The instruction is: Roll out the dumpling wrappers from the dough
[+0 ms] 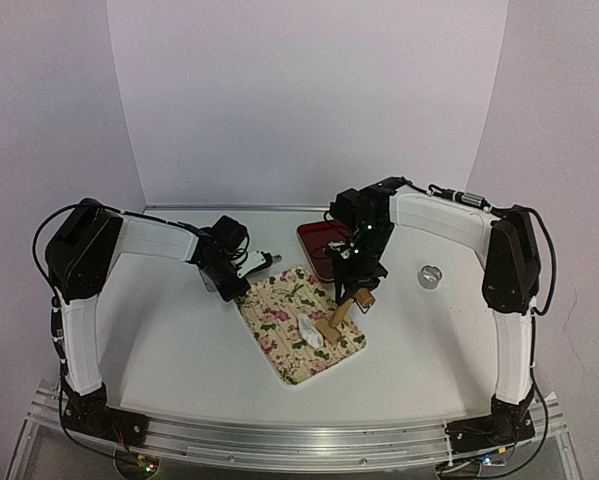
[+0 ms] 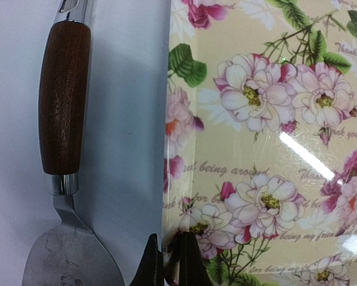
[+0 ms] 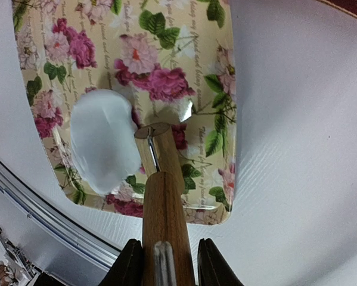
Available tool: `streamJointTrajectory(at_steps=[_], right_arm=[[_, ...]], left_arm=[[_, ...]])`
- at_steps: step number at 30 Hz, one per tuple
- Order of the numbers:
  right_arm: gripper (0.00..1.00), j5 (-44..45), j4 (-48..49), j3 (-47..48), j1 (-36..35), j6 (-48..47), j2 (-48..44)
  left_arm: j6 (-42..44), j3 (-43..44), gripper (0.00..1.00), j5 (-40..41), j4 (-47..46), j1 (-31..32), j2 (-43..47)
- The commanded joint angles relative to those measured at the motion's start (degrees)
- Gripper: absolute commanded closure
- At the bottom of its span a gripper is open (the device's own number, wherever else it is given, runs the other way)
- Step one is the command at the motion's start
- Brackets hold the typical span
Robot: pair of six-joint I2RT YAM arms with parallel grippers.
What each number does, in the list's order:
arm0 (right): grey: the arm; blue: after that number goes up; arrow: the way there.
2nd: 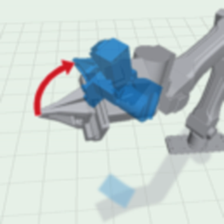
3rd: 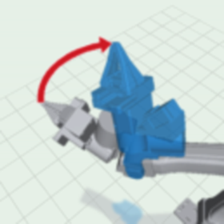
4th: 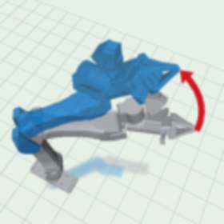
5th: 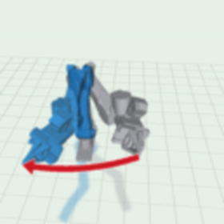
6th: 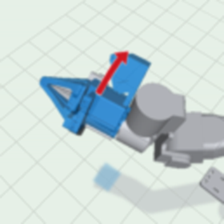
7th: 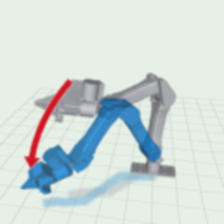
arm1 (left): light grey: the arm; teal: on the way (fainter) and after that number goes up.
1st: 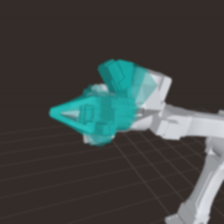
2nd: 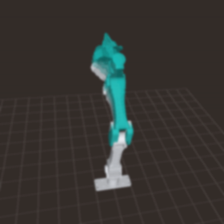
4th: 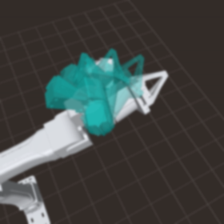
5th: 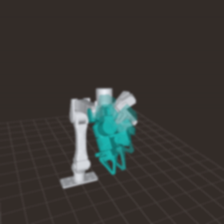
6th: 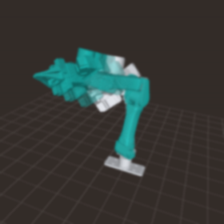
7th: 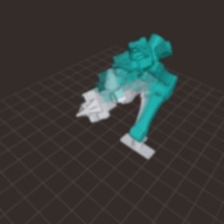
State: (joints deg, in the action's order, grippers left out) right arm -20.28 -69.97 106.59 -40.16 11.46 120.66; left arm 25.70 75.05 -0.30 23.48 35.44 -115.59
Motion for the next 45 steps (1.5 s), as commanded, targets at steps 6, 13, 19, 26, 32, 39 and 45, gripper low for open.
streamJointTrajectory(at_steps=[6, 13, 19, 26, 32, 39, 45], right_arm=[[1.0, 13.9, -17.7, -0.1, 0.0, -0.9, 6.0], [1.0, 10.7, -18.5, 8.1, -0.1, -0.2, 1.8], [1.0, 6.8, -18.0, 12.9, -0.8, 0.7, -2.5], [1.0, 4.7, -16.6, 15.5, -4.2, 2.7, -4.0], [1.0, 5.0, -16.6, 17.3, -8.5, 6.8, -1.4], [1.0, 6.2, -15.2, 17.3, -11.4, 9.6, 0.9], [1.0, 6.5, -13.9, 16.2, -12.3, 11.1, 2.5]], left_arm=[[-1.1, 3.1, 1.0, 7.5, 4.6, -2.6, -4.7], [-9.8, 11.5, 0.69, 4.0, 10.4, -2.6, -3.3], [-22.8, 15.5, 0.47, 0.7, 14.8, -2.5, -0.6], [-44.5, 13.3, 0.43, -10.3, 18.7, -2.5, 4.1], [-56.5, 4.3, 0.41, -18.0, 14.7, -2.6, 8.4], [-60.1, -0.1, 0.42, -23.3, 9.4, -2.6, 6.6], [-59.4, 0.5, 0.52, -23.2, 8.7, -2.6, 3.7]])
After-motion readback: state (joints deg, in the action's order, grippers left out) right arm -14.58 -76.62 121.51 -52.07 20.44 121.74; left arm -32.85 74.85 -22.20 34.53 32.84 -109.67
